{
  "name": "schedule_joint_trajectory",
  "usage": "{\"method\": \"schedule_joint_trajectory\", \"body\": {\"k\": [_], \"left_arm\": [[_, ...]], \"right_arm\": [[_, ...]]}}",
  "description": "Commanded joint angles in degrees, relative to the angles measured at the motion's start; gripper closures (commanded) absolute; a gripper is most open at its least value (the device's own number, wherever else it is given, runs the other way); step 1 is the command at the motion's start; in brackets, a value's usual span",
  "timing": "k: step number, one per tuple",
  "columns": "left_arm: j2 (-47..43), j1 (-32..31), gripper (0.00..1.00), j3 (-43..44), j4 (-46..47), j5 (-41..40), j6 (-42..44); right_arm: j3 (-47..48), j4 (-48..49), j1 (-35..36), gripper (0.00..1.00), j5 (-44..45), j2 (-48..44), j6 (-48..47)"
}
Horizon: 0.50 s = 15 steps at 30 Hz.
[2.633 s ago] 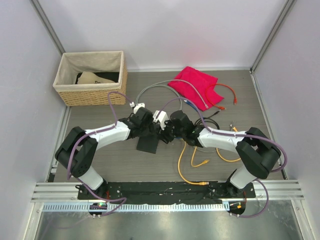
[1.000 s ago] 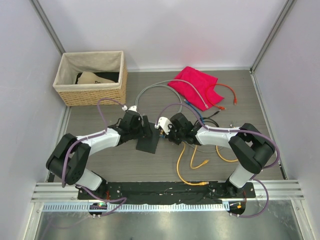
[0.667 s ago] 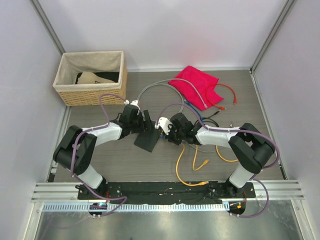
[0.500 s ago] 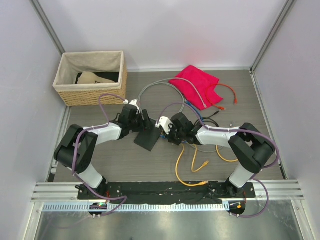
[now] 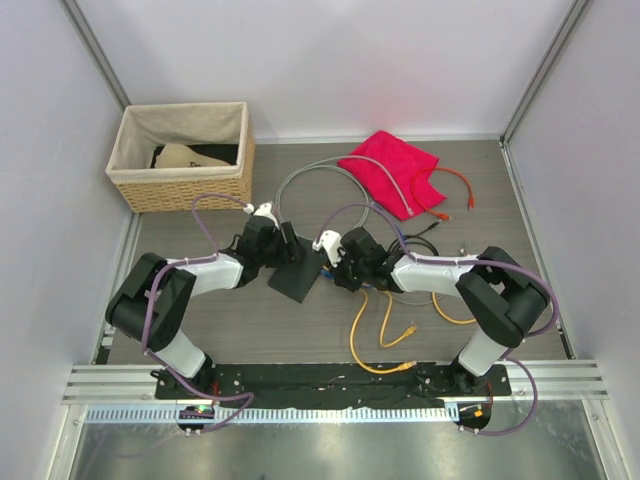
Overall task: Insert the plug into the switch port
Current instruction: Insert the connector into the switch port.
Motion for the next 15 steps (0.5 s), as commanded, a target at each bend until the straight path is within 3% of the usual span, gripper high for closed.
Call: {"method": "schedule_joint_trajectory", "body": {"k": [1,4,10,13,15], "left_arm": [[3.74,-5.28,0.37,-5.15,-16.57,13.61,-4.60],[1.54,-5.28,0.37,-5.24,-18.75,11.95,-3.90],[-1.97,-4.58,0.27,-1.20,-28.06,-2.55,-1.35],[-2.68,-4.32,0.21,0.74,-30.45,-9.93,-0.39],[-2.86,-3.97,0.17,2.31,-31.50,-12.13,-0.21]], "right_arm": [[7.24,19.51,3.17,0.99,-3.24,-2.13,1.93],[8.47,18.72,4.40,0.99,-3.33,-1.07,1.58],[6.19,15.38,5.28,0.98,-4.47,-0.63,2.98],[5.05,12.66,5.98,0.92,-4.56,-0.11,4.03],[3.74,12.04,6.07,0.78,-3.77,-0.19,5.00]]}}
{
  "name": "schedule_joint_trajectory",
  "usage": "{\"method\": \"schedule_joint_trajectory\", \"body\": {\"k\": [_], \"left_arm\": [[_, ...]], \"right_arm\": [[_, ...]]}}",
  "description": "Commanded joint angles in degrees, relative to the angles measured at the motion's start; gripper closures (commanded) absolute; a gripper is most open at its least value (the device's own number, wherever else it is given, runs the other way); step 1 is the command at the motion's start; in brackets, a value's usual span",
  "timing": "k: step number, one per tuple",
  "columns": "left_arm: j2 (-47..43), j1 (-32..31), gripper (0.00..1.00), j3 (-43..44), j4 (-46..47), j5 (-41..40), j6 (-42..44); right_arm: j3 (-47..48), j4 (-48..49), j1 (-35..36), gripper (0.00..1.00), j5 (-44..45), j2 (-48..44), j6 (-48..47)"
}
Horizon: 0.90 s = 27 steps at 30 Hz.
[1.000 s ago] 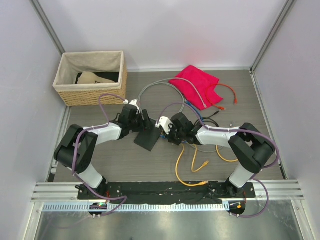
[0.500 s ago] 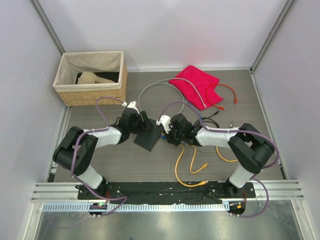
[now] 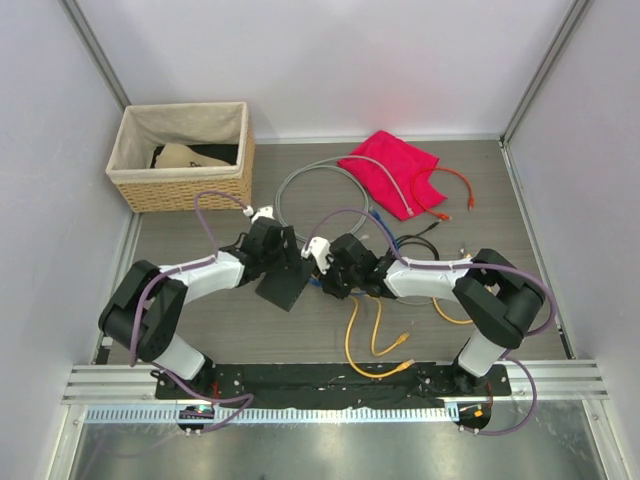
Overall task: Insert the plug into the switch port
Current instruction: Insert the connector into the switch port, then pick up the connector from the center of the board.
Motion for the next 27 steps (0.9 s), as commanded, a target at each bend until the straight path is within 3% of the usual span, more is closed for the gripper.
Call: {"method": "schedule_joint_trajectory", "body": {"k": [1,5,11,18,23,27], "left_arm": [[1.67,-1.32,0.16,0.29,-17.98,-2.81,-1.08],[-2.18,-1.32,0.06,2.22,-21.31,-6.94,-2.13],[-13.08,-1.32,0.00,6.35,-30.36,-12.83,-3.98],[-30.05,-1.32,0.00,12.50,-43.19,-12.75,-1.61],[-36.82,-1.32,0.00,14.53,-45.58,-5.47,7.87],[-39.03,-1.32,0.00,12.69,-43.48,-1.76,13.06]], "right_arm": [[2.18,11.62,1.42,0.73,-2.68,-0.89,3.51],[2.43,6.11,1.24,0.51,3.99,-7.02,3.44],[6.56,-5.23,-3.85,0.35,14.53,-15.12,4.31],[6.48,-10.26,-19.39,0.29,24.74,-18.83,8.43],[10.59,-9.92,-32.92,0.29,22.91,-10.84,9.41],[15.16,-7.11,-39.08,0.30,21.50,-2.49,7.04]]}}
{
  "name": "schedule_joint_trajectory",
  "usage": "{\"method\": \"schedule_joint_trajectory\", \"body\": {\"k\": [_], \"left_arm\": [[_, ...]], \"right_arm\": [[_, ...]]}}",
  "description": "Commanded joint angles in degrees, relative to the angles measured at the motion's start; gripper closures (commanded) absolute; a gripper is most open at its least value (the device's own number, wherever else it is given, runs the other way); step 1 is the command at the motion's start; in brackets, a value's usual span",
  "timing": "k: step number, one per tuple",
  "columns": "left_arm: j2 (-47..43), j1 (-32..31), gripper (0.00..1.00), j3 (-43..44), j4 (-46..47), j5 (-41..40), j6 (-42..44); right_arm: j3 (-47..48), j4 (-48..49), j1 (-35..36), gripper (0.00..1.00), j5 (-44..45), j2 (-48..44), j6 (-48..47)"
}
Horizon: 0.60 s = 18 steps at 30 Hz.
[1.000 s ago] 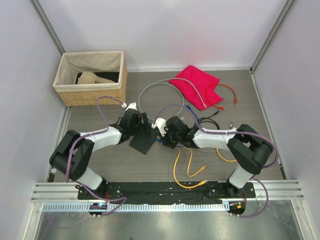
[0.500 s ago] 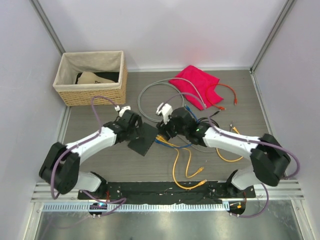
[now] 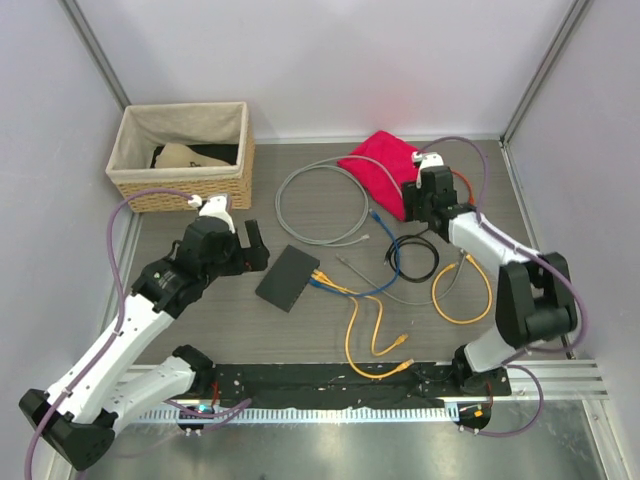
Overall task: Insert the plug into the switch port
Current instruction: Pick up the connector from the center of the board.
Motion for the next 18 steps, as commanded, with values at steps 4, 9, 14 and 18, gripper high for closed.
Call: {"method": "schedule_joint_trajectory", "body": {"k": [4,9,14,18], "left_arm": [[-1.44,-0.14,0.00,-3.54,0.86,4.44,9.56],[-1.09,2.14,0.00,-4.16,0.34,5.06,10.00],[-0.65,3.37,0.00,-4.33,0.43,6.64,10.18],[-0.56,3.90,0.00,-4.51,0.69,7.17,10.09]], "right_arm": [[12.06,2.78,-7.46,0.37,-2.88,14.64,-5.09],[20.32,0.07,-10.10,0.49,-10.25,24.31,-9.31],[25.59,-4.42,-10.89,0.60,-14.99,29.25,-10.54],[26.39,-7.32,-11.16,0.64,-18.69,30.48,-10.72]]}}
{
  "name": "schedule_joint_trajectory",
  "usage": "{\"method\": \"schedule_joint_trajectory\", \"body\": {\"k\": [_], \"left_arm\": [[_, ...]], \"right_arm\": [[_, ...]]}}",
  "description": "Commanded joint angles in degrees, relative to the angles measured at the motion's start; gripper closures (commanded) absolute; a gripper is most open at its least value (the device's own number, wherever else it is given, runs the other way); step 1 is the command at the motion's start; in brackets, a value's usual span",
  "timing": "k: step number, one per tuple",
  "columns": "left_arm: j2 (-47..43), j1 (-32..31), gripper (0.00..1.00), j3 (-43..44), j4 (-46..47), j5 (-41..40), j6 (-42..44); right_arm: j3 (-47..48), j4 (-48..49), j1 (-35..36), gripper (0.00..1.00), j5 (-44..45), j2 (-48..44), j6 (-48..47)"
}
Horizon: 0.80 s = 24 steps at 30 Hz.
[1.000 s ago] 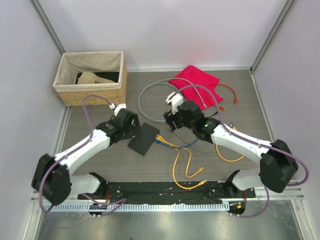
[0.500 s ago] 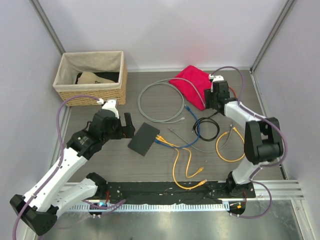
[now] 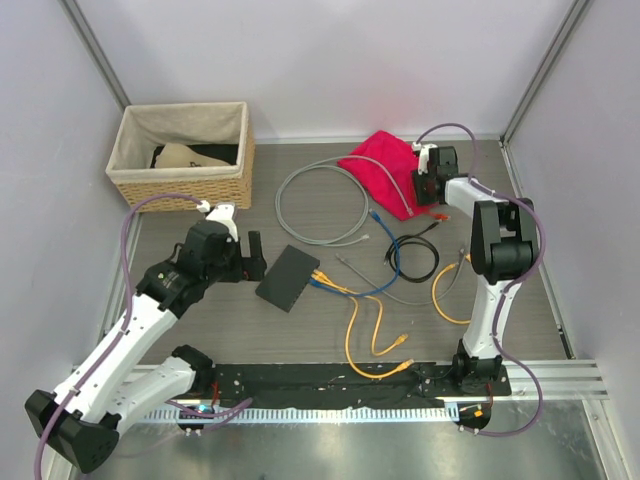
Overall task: Insert the plug into the switch port
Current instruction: Pick up the connector from the center of the board.
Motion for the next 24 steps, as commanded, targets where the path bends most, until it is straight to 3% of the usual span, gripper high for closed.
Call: {"method": "schedule_joint_trajectory", "body": {"k": [1,12,17,24], "left_arm": [[0.07,0.80,0.00,-0.29,1.02,1.77,1.28],[0.69,1.68,0.00,-0.56,0.75,1.68,0.75],[0.69,2.03,0.00,-0.64,0.75,1.77,0.58],[0.52,2.29,0.00,-0.73,0.84,1.86,0.66]], "right_arm": [[2.59,-3.61,-0.12,0.64,-6.46,0.26,-1.45],[0.40,-1.60,-0.21,0.66,-2.51,-5.63,1.27],[0.04,-1.24,-0.12,0.68,-9.09,-6.16,0.83],[1.10,-1.77,-0.21,0.68,-9.98,-2.39,1.27]]}}
